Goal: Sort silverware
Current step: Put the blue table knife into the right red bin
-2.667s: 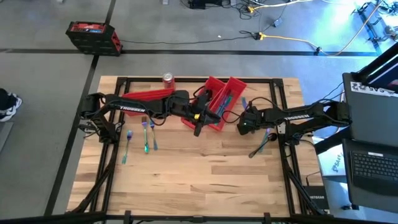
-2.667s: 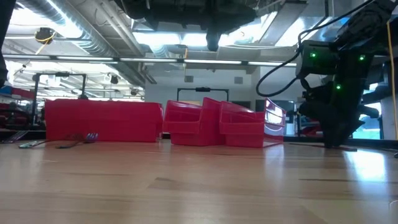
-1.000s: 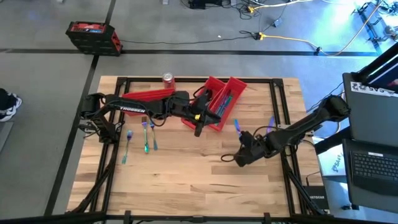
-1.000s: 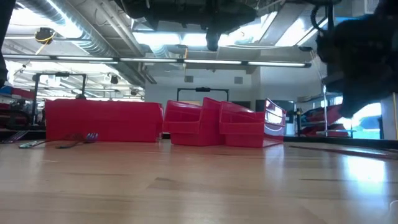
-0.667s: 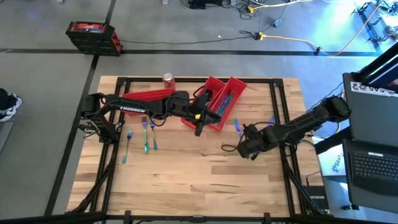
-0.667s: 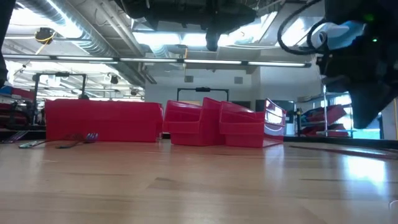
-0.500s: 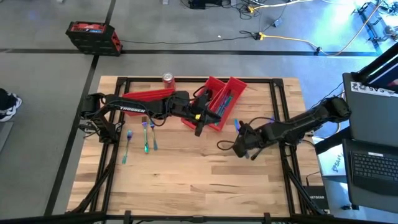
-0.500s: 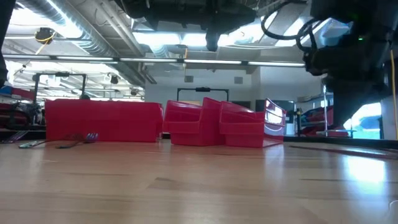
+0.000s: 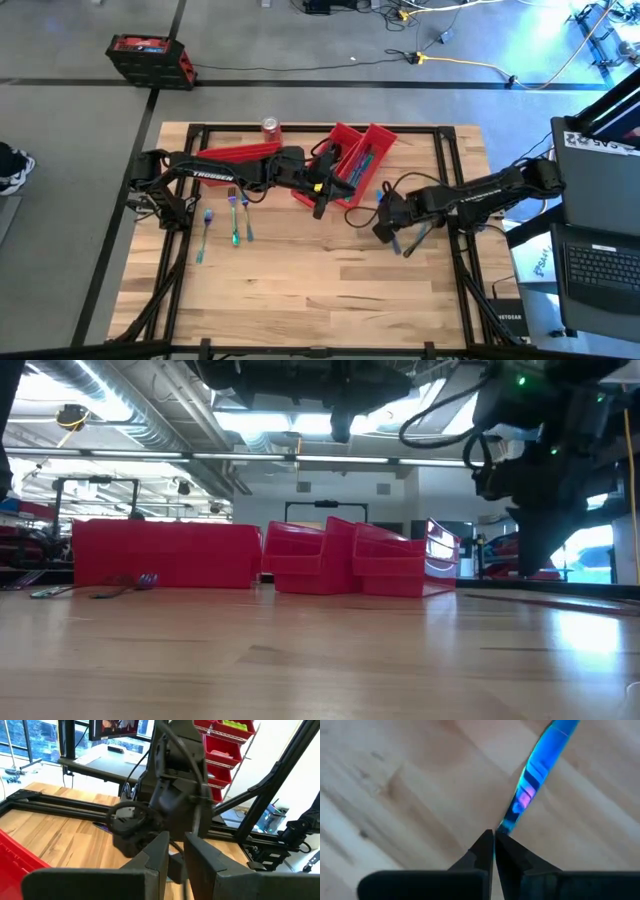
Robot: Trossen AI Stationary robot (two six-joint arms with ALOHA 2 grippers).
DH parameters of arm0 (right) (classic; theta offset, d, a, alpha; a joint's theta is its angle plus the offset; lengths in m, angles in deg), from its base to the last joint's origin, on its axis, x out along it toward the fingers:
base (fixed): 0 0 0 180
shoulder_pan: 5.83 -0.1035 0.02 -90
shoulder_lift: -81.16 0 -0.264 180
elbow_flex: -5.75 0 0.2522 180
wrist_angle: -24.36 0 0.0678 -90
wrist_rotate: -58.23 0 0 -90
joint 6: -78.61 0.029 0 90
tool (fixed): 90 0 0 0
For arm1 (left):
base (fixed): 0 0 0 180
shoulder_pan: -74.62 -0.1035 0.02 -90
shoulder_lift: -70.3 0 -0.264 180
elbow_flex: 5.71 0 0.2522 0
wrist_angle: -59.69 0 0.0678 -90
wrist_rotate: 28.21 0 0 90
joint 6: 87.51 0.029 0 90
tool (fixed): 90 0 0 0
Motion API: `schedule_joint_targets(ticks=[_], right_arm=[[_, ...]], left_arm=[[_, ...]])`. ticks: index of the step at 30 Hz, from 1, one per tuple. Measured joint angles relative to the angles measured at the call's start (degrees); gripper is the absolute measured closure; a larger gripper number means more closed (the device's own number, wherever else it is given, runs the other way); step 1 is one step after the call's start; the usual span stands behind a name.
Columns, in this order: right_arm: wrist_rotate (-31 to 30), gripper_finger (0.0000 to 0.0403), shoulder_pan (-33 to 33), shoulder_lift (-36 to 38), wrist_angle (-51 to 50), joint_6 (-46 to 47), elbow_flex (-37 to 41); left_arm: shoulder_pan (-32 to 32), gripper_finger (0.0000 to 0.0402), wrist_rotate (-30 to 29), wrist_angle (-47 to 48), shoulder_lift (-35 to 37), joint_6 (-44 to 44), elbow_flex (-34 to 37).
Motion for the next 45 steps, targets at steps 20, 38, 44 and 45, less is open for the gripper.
schedule_joint_targets(ticks=[20, 38, 44, 45], right_arm=[[2.3, 0.0402, 7.0, 0.0, 10.15, -10.3, 6.41], [1.65, 0.0402, 6.91, -0.85, 9.8, -10.16, 6.48], [1.18, 0.0402, 6.35, -5.41, 12.02, -9.82, 5.97], [1.16, 0.0402, 6.0, -5.55, 12.51, -9.82, 5.99]], left_arm=[[0.11, 0.0357, -3.64, 2.17, 0.0, 0.8, 0.0], [0.04, 0.0357, -5.82, 2.14, 0.0, 2.81, 0.0], [0.02, 0.0357, -7.0, 2.16, 0.0, 3.72, 0.0], [0.02, 0.0357, -7.02, 2.16, 0.0, 3.8, 0.0]])
